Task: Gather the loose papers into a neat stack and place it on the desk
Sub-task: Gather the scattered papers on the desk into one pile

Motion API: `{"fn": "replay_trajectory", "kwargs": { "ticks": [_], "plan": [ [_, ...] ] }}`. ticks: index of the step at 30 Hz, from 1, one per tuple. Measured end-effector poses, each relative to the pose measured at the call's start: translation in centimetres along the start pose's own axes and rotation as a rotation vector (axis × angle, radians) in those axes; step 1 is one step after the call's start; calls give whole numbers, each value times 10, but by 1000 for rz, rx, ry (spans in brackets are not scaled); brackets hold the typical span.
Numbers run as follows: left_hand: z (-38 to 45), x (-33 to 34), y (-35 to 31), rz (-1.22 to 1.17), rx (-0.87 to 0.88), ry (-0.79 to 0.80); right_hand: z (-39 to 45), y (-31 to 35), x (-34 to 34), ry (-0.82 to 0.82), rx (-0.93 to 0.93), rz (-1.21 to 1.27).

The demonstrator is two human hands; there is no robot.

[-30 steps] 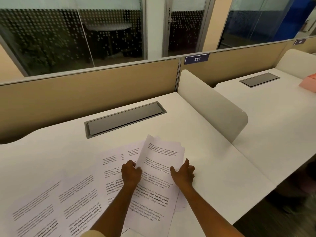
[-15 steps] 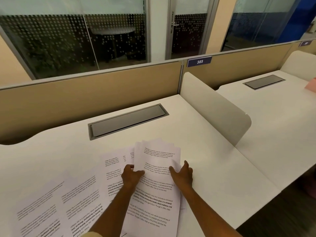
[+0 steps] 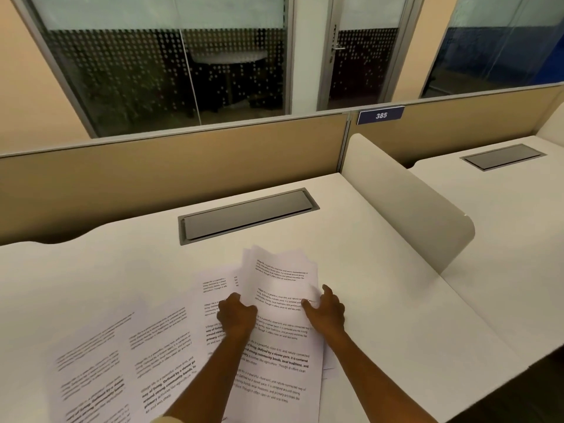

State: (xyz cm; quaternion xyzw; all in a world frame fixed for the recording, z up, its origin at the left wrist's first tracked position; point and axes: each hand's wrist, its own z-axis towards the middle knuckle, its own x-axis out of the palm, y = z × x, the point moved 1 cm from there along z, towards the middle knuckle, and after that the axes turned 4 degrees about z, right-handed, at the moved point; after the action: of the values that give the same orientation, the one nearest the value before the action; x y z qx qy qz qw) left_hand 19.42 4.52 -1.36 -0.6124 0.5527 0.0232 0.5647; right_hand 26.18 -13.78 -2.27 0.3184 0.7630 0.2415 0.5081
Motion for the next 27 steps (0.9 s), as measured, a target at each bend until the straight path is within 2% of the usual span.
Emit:
{"fn": "replay_trajectory", "kwargs": {
  "ticks": [6,12,27],
  "plan": [
    [0,-2,-4,-120,-30,7,-5,1,8,-75,-12,-68],
    [3,1,0,-234,-58,3,0,8,8,-40,16,11],
    [11,-4,13,-319,-70,4,1,17,10,17,22,138]
  ]
}}
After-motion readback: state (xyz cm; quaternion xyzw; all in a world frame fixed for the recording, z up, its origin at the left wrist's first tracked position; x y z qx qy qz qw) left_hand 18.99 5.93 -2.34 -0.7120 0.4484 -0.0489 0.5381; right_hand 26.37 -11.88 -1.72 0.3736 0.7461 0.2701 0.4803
